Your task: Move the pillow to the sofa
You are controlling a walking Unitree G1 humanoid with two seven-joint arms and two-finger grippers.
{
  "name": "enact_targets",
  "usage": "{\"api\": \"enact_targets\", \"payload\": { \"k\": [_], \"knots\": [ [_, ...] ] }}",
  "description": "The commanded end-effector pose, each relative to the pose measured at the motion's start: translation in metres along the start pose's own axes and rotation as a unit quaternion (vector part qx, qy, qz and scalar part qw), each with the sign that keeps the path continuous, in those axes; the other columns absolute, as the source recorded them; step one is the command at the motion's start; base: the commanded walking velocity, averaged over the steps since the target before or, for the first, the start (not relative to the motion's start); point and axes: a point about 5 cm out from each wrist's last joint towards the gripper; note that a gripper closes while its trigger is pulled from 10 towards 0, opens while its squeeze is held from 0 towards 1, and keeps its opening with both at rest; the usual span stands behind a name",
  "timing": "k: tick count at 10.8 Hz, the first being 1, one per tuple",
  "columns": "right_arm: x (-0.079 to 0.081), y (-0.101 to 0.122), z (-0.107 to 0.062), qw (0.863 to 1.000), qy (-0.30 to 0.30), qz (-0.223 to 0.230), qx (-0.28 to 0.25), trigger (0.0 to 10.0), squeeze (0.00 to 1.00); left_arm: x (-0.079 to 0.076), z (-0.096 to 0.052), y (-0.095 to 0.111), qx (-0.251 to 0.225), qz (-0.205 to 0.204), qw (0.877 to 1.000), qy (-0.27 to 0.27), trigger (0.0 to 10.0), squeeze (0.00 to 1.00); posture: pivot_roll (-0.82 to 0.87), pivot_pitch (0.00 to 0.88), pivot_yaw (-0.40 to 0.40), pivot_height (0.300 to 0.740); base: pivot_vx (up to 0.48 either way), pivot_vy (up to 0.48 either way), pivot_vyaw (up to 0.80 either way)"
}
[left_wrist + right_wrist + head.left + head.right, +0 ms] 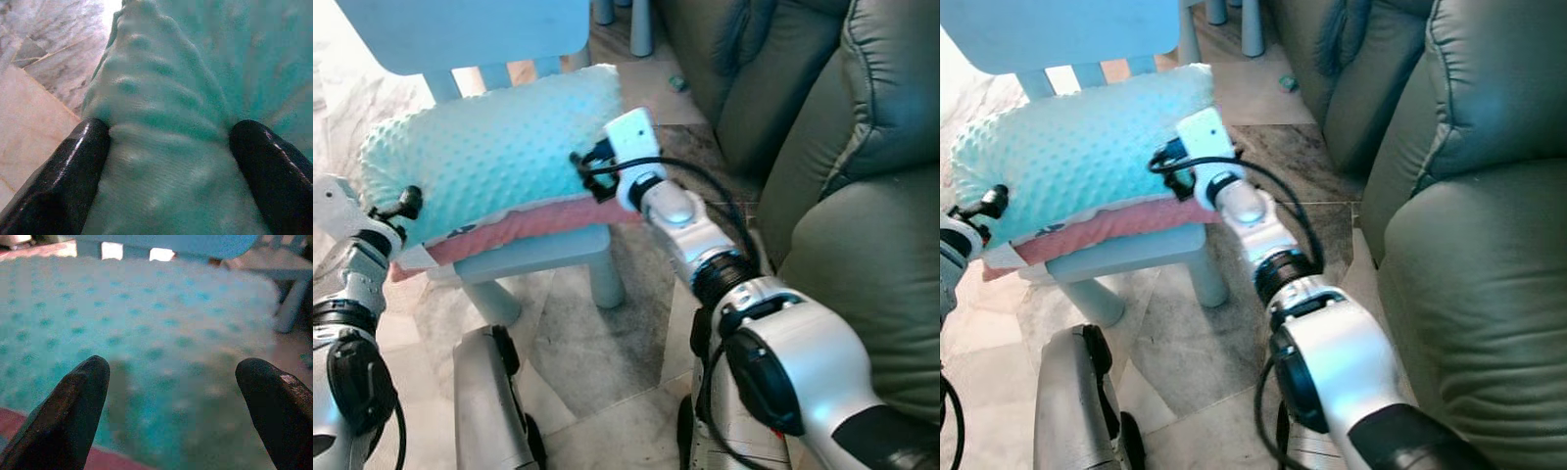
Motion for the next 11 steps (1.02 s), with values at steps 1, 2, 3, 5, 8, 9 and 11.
{"api": "enact_targets", "payload": {
  "k": [1,2,3,5,8,9,11],
  "knots": [
    [0.007,-0.002,0.002,1.000,0.011,0.007,0.012,10.0,0.00,0.005,-0.004,-0.014,0.027,0.010,1.000,-0.002,10.0,0.00,0.07,0.340,-0.023,0.427,0.000,0.000,0.00],
    [0.010,-0.005,0.002,1.000,0.014,0.005,0.019,10.0,0.00,0.005,-0.005,-0.020,0.035,0.007,0.999,-0.006,10.0,0.00,0.07,0.344,-0.027,0.427,0.000,0.000,0.00],
    [0.011,-0.009,0.001,1.000,0.011,0.007,0.028,10.0,0.00,0.004,-0.005,-0.023,0.042,0.003,0.999,-0.010,10.0,0.00,0.07,0.350,-0.030,0.427,0.000,0.000,0.00],
    [0.010,-0.015,0.000,0.999,0.005,0.027,0.040,10.0,0.00,-0.005,-0.003,-0.024,0.044,-0.010,0.999,-0.030,10.0,0.00,0.06,0.355,-0.031,0.427,0.000,0.000,0.00],
    [0.009,-0.018,-0.001,0.998,-0.001,0.039,0.046,10.0,0.00,-0.032,0.002,-0.030,0.054,0.003,0.995,-0.081,10.0,0.00,0.05,0.357,-0.028,0.427,0.000,0.000,0.00],
    [0.002,-0.011,-0.001,0.999,-0.033,-0.007,0.028,10.0,0.00,-0.036,0.000,-0.037,0.068,0.018,0.993,-0.092,10.0,0.00,0.05,0.360,-0.025,0.427,0.000,0.000,0.00],
    [-0.012,-0.001,-0.001,0.998,-0.065,0.000,0.009,10.0,0.00,-0.033,-0.001,-0.041,0.072,0.018,0.993,-0.092,10.0,0.00,0.06,0.361,-0.025,0.427,0.000,0.000,0.00]
  ]
}}
Point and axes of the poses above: a point about 5 cm out from each wrist's last joint towards the gripper, its own z axis pointing out of the wrist towards the gripper, its own y axis along the axis of the wrist's last joint, x = y × z, and after that the axes turned 10 degrees about z, right-handed
